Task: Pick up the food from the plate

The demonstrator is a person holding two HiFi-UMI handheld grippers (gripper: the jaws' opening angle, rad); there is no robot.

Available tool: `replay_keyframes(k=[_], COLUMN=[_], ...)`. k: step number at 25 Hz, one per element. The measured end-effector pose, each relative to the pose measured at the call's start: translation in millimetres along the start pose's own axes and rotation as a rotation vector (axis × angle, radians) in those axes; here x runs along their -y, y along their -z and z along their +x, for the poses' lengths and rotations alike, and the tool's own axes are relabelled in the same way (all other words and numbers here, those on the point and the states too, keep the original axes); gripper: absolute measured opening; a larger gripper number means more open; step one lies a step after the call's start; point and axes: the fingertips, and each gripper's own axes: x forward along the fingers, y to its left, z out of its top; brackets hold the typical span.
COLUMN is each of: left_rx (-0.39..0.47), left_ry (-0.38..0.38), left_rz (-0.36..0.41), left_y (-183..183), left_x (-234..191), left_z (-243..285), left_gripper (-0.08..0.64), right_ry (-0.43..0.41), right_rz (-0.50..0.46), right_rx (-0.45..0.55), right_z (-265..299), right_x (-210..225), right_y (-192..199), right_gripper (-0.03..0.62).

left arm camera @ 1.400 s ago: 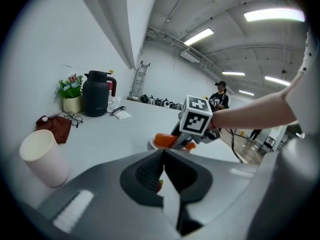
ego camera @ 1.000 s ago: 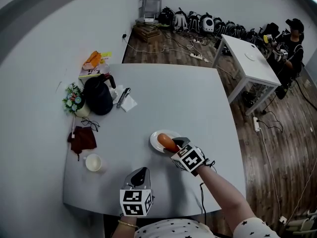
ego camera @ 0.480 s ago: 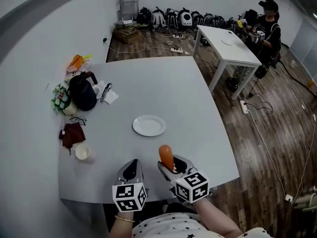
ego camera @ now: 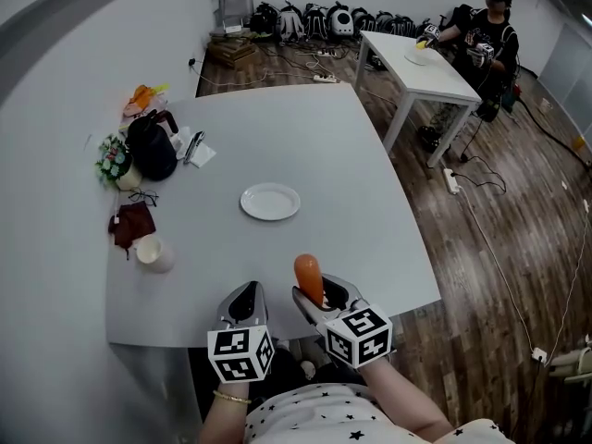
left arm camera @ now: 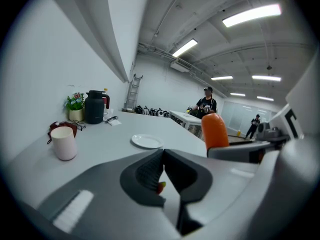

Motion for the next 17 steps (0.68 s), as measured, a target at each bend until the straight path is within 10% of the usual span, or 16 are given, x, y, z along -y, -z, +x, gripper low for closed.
replay_keyframes(k=[17], left_rx=[0.028], left_ry=[-0.009], left_rz=[0.014], left_y=[-4], left_x=[8], left_z=[-17], left_gripper=[0.008], right_ry=[-0.006], right_rz=[-0.033], right_rx=[0.037], right_z=[-14], right_x=[-15], right_y=[-10], right_gripper=[0.206])
